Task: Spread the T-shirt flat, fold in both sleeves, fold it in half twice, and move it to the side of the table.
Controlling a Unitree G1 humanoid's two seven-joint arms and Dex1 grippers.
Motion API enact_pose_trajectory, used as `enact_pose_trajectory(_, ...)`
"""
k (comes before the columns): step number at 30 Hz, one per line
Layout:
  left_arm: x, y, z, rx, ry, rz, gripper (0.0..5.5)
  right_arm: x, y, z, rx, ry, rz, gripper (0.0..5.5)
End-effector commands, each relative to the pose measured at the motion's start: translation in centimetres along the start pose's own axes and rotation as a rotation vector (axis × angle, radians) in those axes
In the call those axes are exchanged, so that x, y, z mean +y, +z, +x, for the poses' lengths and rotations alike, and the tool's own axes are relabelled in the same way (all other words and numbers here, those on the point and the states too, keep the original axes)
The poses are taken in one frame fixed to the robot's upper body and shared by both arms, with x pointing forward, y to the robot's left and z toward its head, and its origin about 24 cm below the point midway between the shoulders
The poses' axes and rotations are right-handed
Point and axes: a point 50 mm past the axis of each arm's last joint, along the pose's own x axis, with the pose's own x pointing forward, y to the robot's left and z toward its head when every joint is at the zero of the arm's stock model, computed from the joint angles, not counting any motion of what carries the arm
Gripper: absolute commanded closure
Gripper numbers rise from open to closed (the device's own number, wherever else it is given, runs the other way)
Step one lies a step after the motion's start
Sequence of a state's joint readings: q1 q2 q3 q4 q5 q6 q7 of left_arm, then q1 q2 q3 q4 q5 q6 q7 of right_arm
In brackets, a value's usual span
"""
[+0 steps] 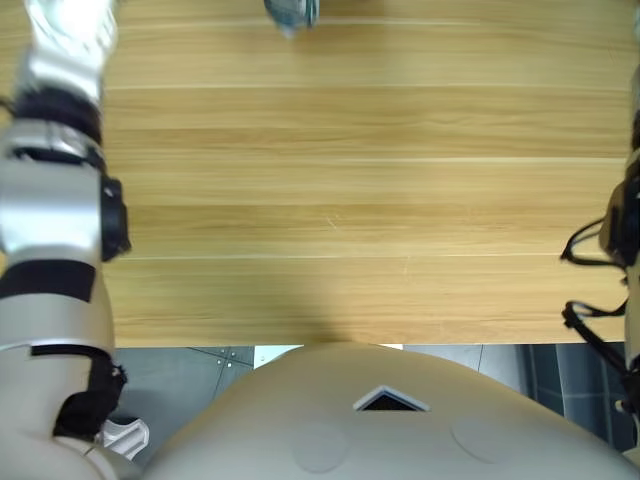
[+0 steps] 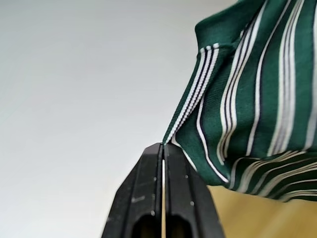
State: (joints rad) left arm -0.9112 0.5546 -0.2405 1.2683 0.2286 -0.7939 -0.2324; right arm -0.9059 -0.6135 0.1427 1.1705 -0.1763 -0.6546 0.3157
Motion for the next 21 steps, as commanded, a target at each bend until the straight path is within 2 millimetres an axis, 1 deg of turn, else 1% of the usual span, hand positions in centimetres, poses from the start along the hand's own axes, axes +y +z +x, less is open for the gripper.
enact_pose_trajectory(1, -7.5, -2.8, -3.8, 0.036, -0.381, -0.137, 5.49, 6.2, -4.0, -4.6, 0.094, 0.527, 0.117, 5.5)
enact_pose_trajectory(2, -9.2, -2.8, -5.1, -0.001, -0.513, -0.177, 5.49, 7.6, -4.0, -6.0, 0.067, 0.695, 0.134, 5.5)
enact_pose_trajectory(3, -10.3, -2.8, -6.1, -0.034, -0.6, -0.196, 5.49, 8.3, -3.9, -7.0, 0.042, 0.804, 0.144, 5.5)
enact_pose_trajectory(4, -10.8, -2.6, -6.9, -0.074, -0.673, -0.206, 5.49, 8.7, -3.5, -7.8, 0.009, 0.884, 0.163, 5.5)
enact_pose_trajectory(6, -10.9, -2.2, -7.8, -0.143, -0.742, -0.2, 5.49, 8.7, -2.7, -8.7, -0.039, 0.962, 0.201, 5.5)
enact_pose_trajectory(8, -10.3, -1.8, -8.3, -0.188, -0.77, -0.17, 5.49, 9.1, -2.8, -9.7, -0.015, 1.029, 0.213, 5.5)
enact_pose_trajectory(9, -10.1, -1.7, -8.6, -0.202, -0.79, -0.156, 5.5, 9.3, -3.0, -10.2, 0.013, 1.05, 0.208, 5.21)
enact_pose_trajectory(10, -9.9, -1.6, -9.0, -0.21, -0.812, -0.145, 5.5, 9.5, -3.2, -10.6, 0.036, 1.068, 0.206, 5.08)
enact_pose_trajectory(11, -9.9, -1.6, -9.4, -0.216, -0.834, -0.139, 5.5, 9.6, -3.2, -10.9, 0.049, 1.085, 0.207, 4.84)
enact_pose_trajectory(12, -9.9, -1.5, -10.1, -0.219, -0.873, -0.117, 5.27, 9.8, -3.1, -11.5, 0.059, 1.113, 0.204, 4.72)
enact_pose_trajectory(13, -10.0, -1.5, -10.9, -0.223, -0.92, -0.095, 5.16, 10.1, -3.0, -12.2, 0.061, 1.143, 0.198, 4.54)
enact_pose_trajectory(15, -9.9, -0.9, -12.6, -0.24, -0.997, -0.052, 4.77, 10.4, -1.8, -13.8, 0.009, 1.212, 0.217, 4.14)
enact_pose_trajectory(17, -9.7, -0.5, -13.9, -0.235, -1.051, -0.024, 4.42, 10.9, -1.1, -15.2, 0.0, 1.263, 0.211, 3.77)
enact_pose_trajectory(18, -9.8, -0.5, -15.1, -0.218, -1.094, -0.013, 4.38, 11.4, -0.9, -15.9, 0.01, 1.301, 0.207, 3.71)
enact_pose_trajectory(20, -10.5, -0.4, -17.4, -0.187, -1.179, -0.012, 3.97, 12.4, -0.8, -17.0, 0.037, 1.369, 0.206, 3.25)
enact_pose_trajectory(21, -11.2, -0.3, -18.4, -0.183, -1.224, -0.024, 3.88, 12.7, -0.8, -17.4, 0.045, 1.389, 0.218, 3.16)
